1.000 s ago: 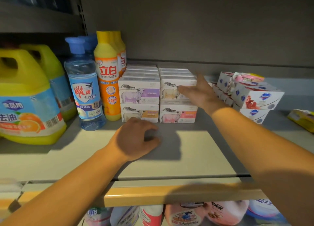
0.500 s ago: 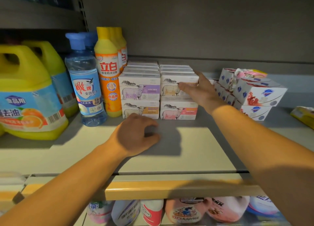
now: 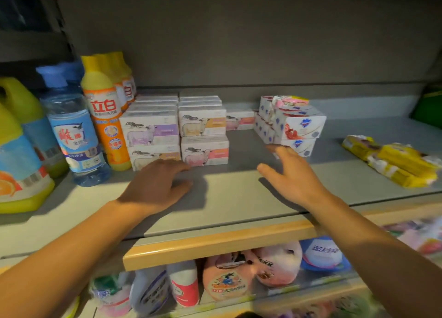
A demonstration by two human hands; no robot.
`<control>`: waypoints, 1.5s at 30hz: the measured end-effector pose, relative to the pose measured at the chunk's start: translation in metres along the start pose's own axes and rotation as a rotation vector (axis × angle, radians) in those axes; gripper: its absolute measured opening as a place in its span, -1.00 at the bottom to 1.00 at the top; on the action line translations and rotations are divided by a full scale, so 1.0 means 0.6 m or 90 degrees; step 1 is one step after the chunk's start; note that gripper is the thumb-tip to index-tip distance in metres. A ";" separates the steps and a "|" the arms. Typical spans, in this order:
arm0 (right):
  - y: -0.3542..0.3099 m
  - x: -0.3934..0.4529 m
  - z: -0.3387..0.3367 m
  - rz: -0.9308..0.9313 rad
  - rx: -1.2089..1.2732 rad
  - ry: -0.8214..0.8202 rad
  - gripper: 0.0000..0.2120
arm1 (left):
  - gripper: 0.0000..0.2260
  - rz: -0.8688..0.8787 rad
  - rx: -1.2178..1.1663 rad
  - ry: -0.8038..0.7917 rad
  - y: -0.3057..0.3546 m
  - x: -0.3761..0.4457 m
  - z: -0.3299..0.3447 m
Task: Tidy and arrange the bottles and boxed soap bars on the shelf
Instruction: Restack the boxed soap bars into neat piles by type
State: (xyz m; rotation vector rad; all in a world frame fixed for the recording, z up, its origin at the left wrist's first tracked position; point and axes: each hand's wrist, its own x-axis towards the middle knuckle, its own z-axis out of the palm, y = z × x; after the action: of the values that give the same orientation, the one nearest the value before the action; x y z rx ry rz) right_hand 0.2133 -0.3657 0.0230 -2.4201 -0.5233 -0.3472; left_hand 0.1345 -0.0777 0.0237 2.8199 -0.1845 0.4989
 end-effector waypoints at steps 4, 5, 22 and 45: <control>0.067 -0.032 -0.051 0.059 -0.058 0.048 -0.52 | -0.68 0.014 -0.091 0.038 0.073 0.039 0.020; 0.082 -0.032 -0.061 0.079 -0.067 0.059 -0.50 | -0.68 0.010 -0.125 0.052 0.091 0.051 0.028; 0.220 0.023 -0.093 0.182 -0.321 -0.084 -0.31 | -0.68 -0.126 -0.206 0.205 0.211 0.313 0.157; 0.227 0.023 -0.092 0.178 -0.289 -0.058 -0.32 | -0.71 -0.175 0.290 0.126 0.173 0.434 0.232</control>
State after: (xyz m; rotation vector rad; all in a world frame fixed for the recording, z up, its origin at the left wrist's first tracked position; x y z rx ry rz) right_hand 0.2803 -0.4949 -0.0012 -2.9125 -0.1452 -0.2561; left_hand 0.4039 -0.2370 0.0153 3.1249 0.4011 0.8375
